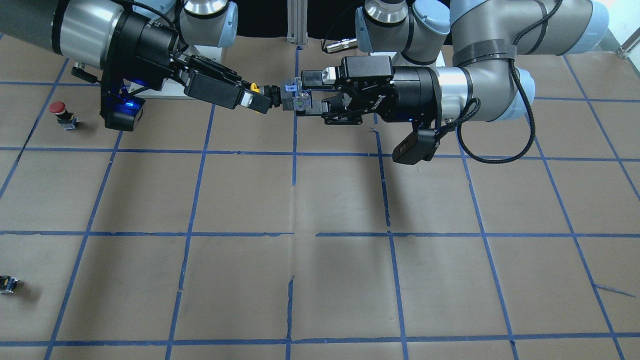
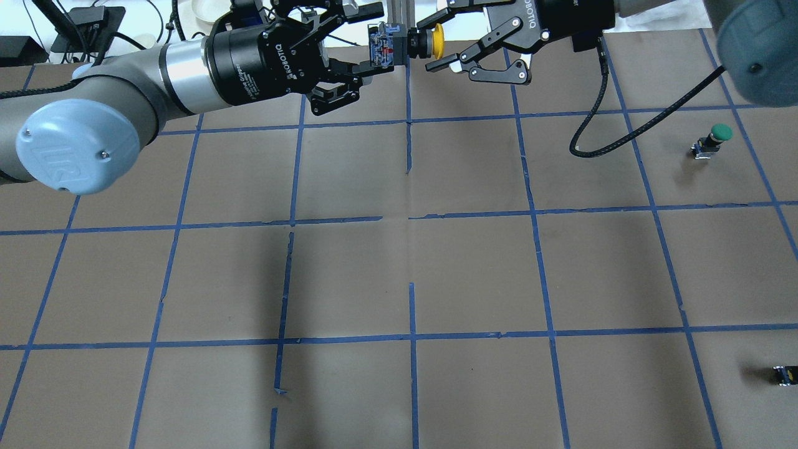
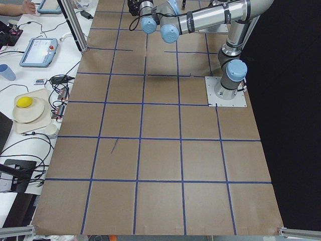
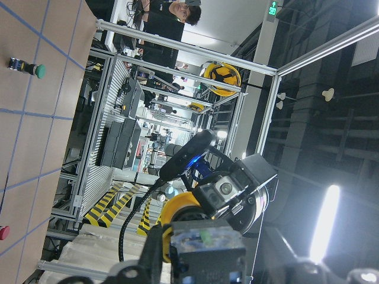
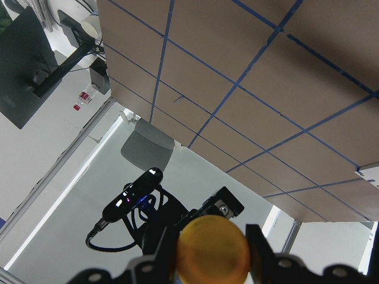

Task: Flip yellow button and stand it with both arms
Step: 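Open the left gripper and withdraw it while the right gripper carries the button away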

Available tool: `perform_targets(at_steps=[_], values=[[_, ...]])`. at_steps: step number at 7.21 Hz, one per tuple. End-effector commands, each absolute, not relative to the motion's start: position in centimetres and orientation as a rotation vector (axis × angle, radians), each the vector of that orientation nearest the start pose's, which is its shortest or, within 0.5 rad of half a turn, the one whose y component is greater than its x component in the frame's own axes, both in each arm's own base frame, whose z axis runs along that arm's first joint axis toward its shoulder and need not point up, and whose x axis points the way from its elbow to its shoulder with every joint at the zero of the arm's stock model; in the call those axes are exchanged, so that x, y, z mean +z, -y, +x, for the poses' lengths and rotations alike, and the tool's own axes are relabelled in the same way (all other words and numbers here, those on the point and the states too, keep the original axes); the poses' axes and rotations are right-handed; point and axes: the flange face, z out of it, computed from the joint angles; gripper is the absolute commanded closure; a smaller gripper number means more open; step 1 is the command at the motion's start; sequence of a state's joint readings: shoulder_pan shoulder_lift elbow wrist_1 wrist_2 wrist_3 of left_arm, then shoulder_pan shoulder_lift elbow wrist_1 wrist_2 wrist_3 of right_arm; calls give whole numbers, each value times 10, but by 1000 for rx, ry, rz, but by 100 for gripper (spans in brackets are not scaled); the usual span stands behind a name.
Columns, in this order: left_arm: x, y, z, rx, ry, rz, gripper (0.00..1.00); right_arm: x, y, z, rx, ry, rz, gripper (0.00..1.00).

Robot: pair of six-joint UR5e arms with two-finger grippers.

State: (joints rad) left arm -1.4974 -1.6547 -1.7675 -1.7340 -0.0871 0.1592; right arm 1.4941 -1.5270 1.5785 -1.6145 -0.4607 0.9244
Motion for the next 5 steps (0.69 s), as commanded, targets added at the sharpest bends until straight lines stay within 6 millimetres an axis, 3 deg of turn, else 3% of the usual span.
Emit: perform_targets(at_steps=[1,2,3,5], values=[[452,518,-194,-149,1487,291,1,521,526,182,536,-1818,1002,56],[452,515,-188,-152,1605,269,1,520,529,177,517,-1820,994,56],[466,510,-180,-133,1661,261,1,518,535,172,474,-1831,964,58],[468,518,-150,-87,1693,297,1,519,550,139,331,-1840,894,60]])
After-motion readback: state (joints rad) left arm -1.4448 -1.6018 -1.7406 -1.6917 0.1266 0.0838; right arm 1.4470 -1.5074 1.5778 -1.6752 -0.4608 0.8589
